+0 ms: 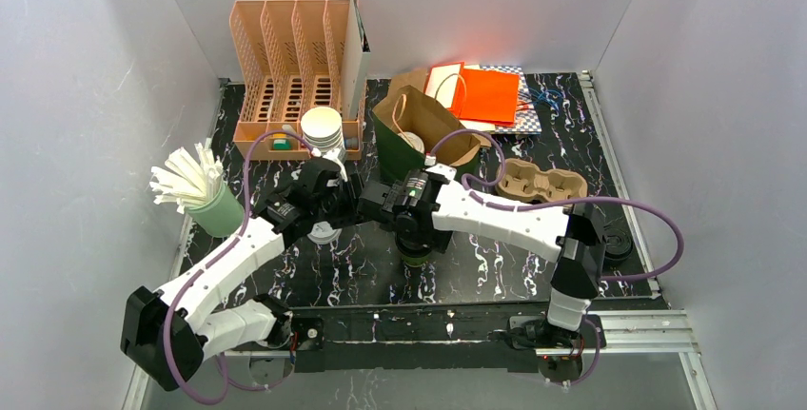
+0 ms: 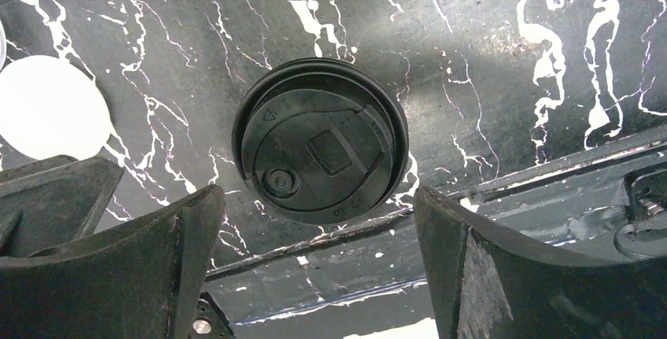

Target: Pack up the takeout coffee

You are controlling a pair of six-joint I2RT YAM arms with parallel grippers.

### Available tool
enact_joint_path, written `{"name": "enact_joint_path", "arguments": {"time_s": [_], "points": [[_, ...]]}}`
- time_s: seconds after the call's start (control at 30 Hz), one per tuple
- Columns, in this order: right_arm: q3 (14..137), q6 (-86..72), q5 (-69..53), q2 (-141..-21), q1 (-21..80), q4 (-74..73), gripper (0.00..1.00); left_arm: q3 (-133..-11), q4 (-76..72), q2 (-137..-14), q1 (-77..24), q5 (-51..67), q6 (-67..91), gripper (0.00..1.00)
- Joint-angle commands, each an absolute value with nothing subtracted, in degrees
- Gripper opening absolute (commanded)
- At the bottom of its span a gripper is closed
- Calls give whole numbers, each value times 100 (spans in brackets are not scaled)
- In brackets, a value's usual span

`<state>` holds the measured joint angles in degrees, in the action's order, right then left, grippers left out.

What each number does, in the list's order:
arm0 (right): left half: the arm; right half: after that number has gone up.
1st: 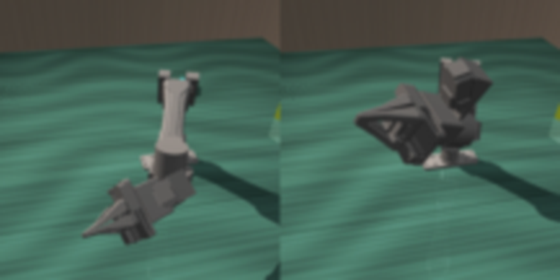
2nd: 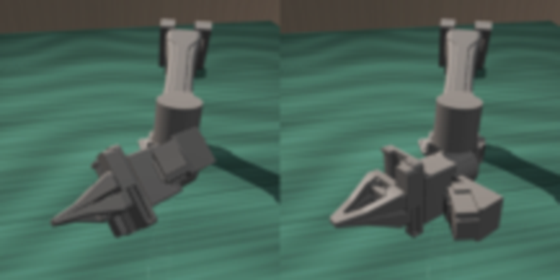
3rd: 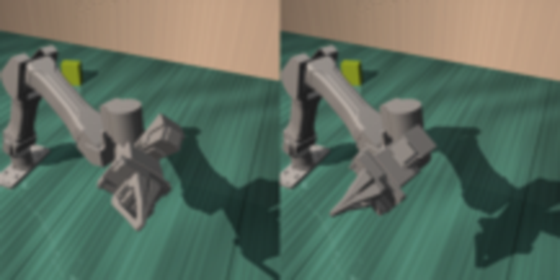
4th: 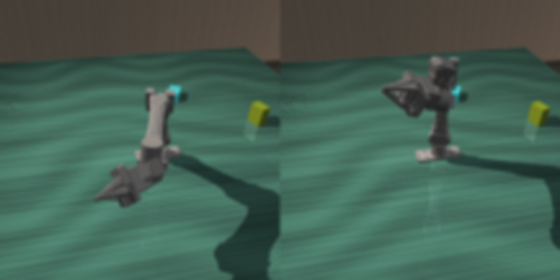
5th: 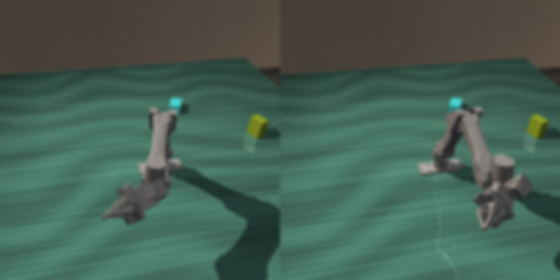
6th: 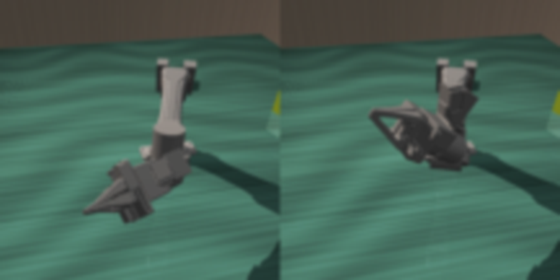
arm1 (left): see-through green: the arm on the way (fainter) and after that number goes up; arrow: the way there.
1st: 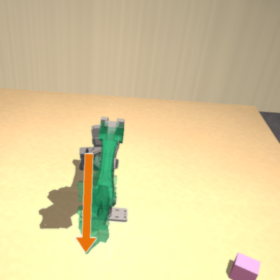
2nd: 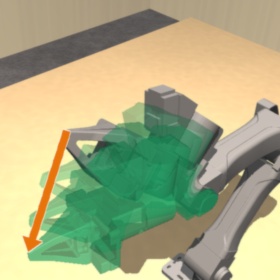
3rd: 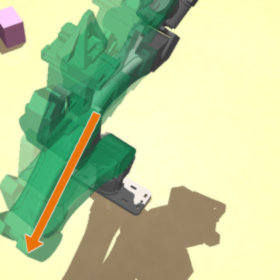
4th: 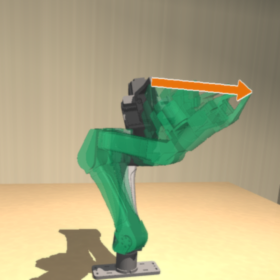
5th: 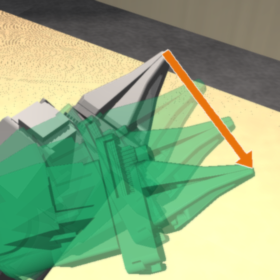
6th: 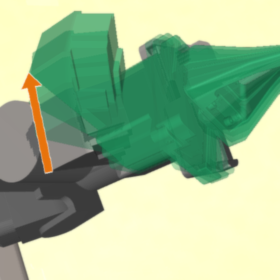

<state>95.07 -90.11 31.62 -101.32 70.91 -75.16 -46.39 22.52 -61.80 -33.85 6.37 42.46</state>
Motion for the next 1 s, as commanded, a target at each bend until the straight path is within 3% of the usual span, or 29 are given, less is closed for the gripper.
{"name": "enact_joint_path", "arguments": {"time_s": [0.0, 0.27, 0.97], "points": [[9712, -9465, 3209, -10303, 7103, -7875, 98, -4545, 2109, -5903, -3349, 465, 4040, 50], [9692, -9455, 3301, -10457, 6980, -7882, 98, -4559, 2152, -5789, -3340, 451, 3939, 50], [9671, -8622, 3253, -10556, 6653, -7386, 77, -4587, 2092, -5861, -3331, 356, 3846, 50]]}}
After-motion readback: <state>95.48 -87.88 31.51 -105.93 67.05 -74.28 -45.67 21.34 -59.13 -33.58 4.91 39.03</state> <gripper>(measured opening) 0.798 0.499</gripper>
